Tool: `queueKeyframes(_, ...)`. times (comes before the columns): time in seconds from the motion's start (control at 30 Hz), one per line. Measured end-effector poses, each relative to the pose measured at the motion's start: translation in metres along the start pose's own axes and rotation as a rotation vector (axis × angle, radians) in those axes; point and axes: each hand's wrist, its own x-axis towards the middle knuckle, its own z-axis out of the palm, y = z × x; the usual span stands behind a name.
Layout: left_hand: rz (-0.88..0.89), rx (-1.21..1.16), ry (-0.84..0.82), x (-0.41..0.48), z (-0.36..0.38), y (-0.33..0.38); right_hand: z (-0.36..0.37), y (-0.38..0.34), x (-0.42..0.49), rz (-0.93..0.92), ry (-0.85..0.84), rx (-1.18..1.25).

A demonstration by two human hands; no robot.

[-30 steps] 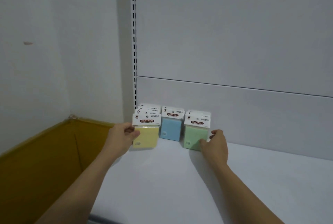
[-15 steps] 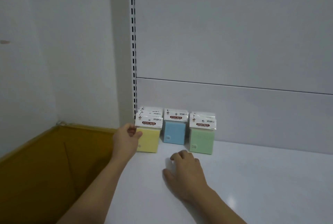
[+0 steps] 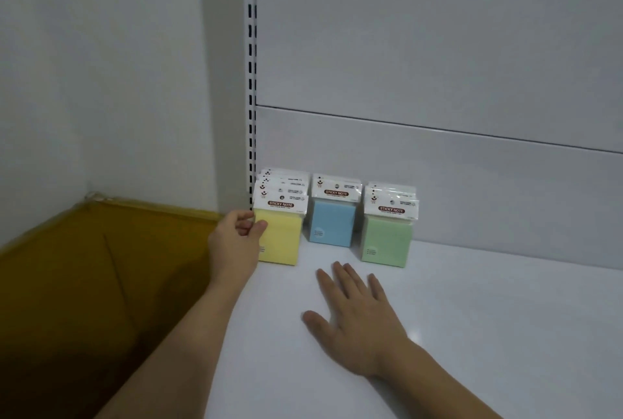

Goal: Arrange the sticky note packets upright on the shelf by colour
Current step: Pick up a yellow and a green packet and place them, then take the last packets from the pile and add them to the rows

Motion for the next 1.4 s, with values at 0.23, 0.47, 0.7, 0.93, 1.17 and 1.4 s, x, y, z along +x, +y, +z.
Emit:
queueKeyframes(0.23, 0.063, 0.145, -0.014, -0.008, -0.007, 0.006, -0.001, 0.0, 0.0, 0.023, -0.024, 0.012)
queueKeyframes(0.47, 0.436, 0.445, -0.075, -0.023, -0.014, 0.038, -0.025, 0.002, -0.004, 0.045, 0.145, 0.176)
queueKeyframes(0.7, 0.624, 0.587, -0.434, -0.033, 0.002, 0.088, -0.079, 0.042, -0.017, 0.145, 0.323, 0.059)
queueKeyframes(0.93, 0.768, 0.673, -0.67, -0.056, 0.048, 0.141, -0.127, 0.101, -0.058, 0.361, 0.38, -0.033)
queueKeyframes(1.17, 0.925, 0.574, -0.842, -0.093, 0.123, 0.173, -0.143, 0.153, -0.122, 0.609, 0.363, -0.086)
queueKeyframes(1.4, 1.007, 0.485, -0.952, -0.151, 0.185, 0.203, -0.148, 0.202, -0.182, 0.783, 0.39, -0.07)
